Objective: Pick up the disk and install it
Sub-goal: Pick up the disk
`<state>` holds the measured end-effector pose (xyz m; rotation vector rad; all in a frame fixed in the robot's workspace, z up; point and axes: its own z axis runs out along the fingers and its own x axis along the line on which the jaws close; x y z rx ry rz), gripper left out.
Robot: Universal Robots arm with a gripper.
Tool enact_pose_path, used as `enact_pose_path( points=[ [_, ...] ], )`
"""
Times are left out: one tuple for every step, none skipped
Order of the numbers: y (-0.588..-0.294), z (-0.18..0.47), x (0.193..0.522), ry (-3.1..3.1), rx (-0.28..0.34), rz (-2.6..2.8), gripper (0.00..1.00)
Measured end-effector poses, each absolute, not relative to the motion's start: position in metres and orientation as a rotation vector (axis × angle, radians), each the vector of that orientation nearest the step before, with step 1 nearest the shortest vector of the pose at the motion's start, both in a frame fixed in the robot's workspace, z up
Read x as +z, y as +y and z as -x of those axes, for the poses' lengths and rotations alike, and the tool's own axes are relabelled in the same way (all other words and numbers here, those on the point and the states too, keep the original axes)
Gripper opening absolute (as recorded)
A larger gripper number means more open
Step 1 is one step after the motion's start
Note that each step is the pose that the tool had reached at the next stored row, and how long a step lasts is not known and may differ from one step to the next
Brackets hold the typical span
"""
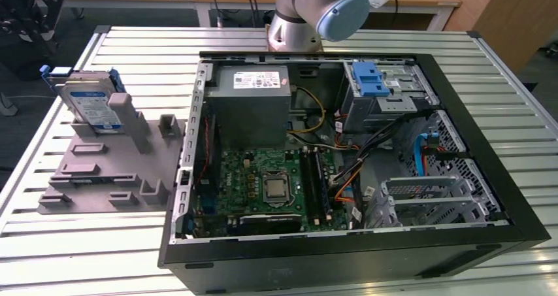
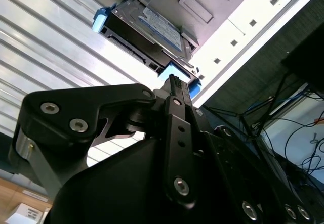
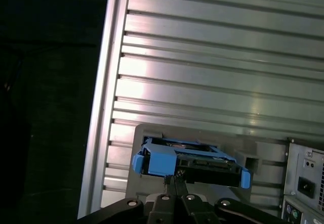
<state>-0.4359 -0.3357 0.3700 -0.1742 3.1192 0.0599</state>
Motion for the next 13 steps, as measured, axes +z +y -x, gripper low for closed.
enact_pose_path(
  points=[
    [-0.3357, 0.4359, 0.3700, 3.119, 0.060, 0.177, 0.11],
    [-0.3357, 0.4359, 0.3700, 3.119, 0.060, 0.180, 0.11],
    [-0.3357, 0.4359, 0.3700, 3.119, 0.060, 0.184, 0.11],
    [-0.3357, 0.4359, 0.3700, 3.119, 0.060, 0.188, 0.11],
    [-0.3357, 0.4359, 0.3700, 3.118, 0.060, 0.192, 0.11],
    [-0.3357, 0.4359, 0.3700, 3.118, 0.060, 0.195, 0.11],
    [-0.3357, 0.4359, 0.3700, 3.118, 0.060, 0.199, 0.11],
    [-0.3357, 0.4359, 0.3700, 3.118, 0.060, 0.202, 0.11],
    [-0.3357, 0.4359, 0.3700, 3.118, 0.060, 0.205, 0.11],
    [-0.3357, 0.4359, 0.3700, 3.118, 0.060, 0.209, 0.11],
    [-0.3357, 0.4359, 0.3700, 3.117, 0.060, 0.212, 0.11],
    [-0.3357, 0.4359, 0.3700, 3.117, 0.060, 0.215, 0.11],
    [-0.3357, 0.4359, 0.3700, 3.117, 0.060, 0.218, 0.11]
  ],
)
